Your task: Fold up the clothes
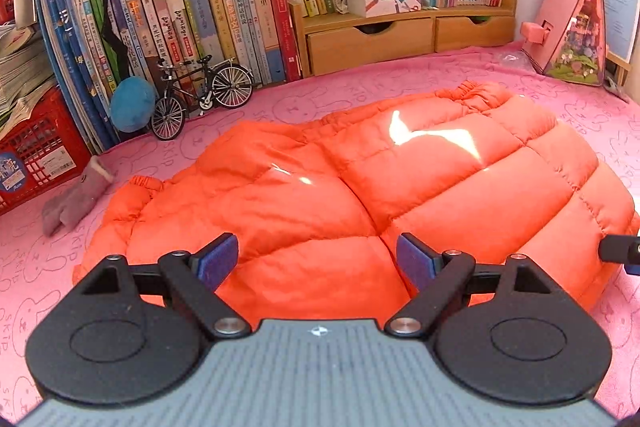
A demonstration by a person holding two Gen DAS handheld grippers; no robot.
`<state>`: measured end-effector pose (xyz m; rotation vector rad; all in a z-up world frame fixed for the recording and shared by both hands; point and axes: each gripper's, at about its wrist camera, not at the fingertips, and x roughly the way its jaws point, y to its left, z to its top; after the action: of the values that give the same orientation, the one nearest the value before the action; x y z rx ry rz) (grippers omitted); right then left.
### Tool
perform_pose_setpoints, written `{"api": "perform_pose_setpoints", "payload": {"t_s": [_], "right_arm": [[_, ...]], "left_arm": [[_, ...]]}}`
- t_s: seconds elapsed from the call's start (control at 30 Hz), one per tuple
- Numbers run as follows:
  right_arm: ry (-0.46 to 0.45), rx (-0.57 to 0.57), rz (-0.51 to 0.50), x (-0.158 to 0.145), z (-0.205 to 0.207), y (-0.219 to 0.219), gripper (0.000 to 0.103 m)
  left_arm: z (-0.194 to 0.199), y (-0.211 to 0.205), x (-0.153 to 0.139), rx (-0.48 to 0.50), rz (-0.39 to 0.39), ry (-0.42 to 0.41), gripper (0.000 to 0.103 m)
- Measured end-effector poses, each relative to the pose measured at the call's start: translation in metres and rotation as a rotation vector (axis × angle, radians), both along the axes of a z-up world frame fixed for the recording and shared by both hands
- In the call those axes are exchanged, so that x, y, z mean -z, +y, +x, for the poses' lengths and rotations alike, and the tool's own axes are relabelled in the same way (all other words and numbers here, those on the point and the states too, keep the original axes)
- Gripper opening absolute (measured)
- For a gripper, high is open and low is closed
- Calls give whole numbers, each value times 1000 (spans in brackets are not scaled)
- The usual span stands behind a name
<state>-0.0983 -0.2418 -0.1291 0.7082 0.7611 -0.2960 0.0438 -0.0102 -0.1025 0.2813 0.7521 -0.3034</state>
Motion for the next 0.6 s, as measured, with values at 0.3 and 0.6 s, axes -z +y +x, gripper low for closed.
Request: {"api": "perform_pose_setpoints", "payload": {"t_s": [0.3,0.6], "right_arm": [[-34,93,118,23,6,-14,79],[-107,140,170,33,20,-25,84]], "left_arm": [[0,-7,23,5,69,5,93],[0,-8,26,-1,67,3,93]]}}
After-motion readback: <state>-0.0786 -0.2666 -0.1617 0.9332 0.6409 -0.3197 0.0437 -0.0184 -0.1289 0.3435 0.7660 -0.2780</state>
